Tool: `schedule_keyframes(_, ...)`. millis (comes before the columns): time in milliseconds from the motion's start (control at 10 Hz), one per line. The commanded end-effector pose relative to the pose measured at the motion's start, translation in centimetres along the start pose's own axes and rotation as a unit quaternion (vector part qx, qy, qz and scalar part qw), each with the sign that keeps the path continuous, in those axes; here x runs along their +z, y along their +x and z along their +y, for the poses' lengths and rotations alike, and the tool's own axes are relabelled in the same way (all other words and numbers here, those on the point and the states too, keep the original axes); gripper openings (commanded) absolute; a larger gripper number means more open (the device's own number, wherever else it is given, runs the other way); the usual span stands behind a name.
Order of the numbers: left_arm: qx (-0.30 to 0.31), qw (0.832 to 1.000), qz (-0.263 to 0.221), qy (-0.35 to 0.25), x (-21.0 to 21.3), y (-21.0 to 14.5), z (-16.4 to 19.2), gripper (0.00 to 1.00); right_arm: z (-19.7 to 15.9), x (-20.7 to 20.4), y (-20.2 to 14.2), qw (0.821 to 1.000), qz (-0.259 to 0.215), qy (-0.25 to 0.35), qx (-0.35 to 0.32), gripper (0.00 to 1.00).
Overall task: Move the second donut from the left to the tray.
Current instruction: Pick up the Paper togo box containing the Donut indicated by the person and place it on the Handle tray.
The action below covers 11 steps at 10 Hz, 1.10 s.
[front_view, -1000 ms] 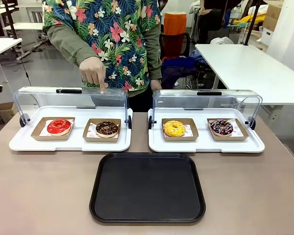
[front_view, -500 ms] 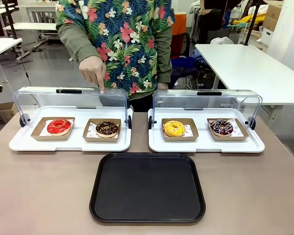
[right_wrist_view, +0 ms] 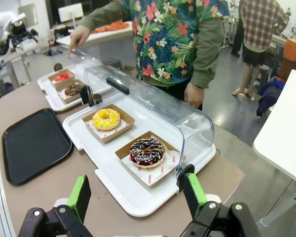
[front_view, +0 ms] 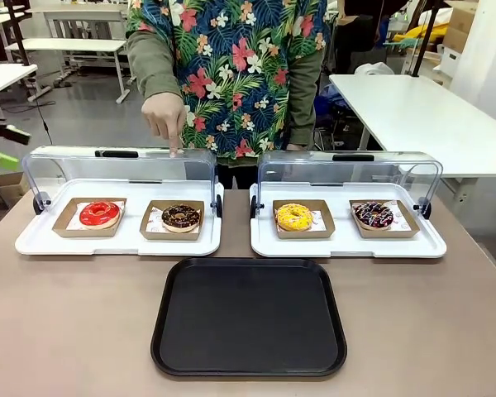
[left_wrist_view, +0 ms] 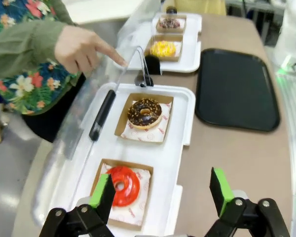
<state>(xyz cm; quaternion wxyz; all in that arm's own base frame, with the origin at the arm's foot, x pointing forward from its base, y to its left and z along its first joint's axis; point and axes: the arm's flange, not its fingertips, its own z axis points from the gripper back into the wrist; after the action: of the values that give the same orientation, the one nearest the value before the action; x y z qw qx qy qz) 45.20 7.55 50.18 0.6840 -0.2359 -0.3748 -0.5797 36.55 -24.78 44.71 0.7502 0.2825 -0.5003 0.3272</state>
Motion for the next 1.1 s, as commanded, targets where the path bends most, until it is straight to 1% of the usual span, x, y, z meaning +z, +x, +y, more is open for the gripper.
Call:
schedule_keyframes(0,-0.003,0.996,0.088,-0.027,-5.0,4.3,0.0,1.00,-0.3,0.0,0.2,1.000,-0.017,-0.002,0.011,1.00)
schedule_keyframes(200,-0.036,0.987,0.147,-0.059,-10.3,8.7,-1.0,1.00,-0.3,0.0,0.2,1.000,-0.017,-0.002,0.011,1.00)
schedule_keyframes(300,-0.051,0.980,0.177,-0.070,-12.5,10.3,-1.8,1.00,-0.3,0.0,0.2,1.000,-0.017,-0.002,0.011,1.00)
schedule_keyframes(400,-0.060,0.972,0.216,-0.067,-15.1,11.3,-2.0,1.00,-0.3,0.0,0.2,1.000,-0.017,-0.002,0.011,1.00)
schedule_keyframes(700,-0.073,0.955,0.283,-0.054,-20.6,11.3,-2.0,1.00,-0.3,0.0,0.2,1.000,-0.017,-0.002,0.011,1.00)
schedule_keyframes(800,-0.078,0.949,0.300,-0.054,-22.7,10.7,-1.7,1.00,-0.3,0.0,0.2,1.000,-0.017,-0.002,0.011,1.00)
schedule_keyframes(1000,-0.083,0.944,0.316,-0.052,-24.9,9.5,-1.3,1.00,-0.3,0.0,0.2,1.000,-0.017,-0.002,0.011,1.00)
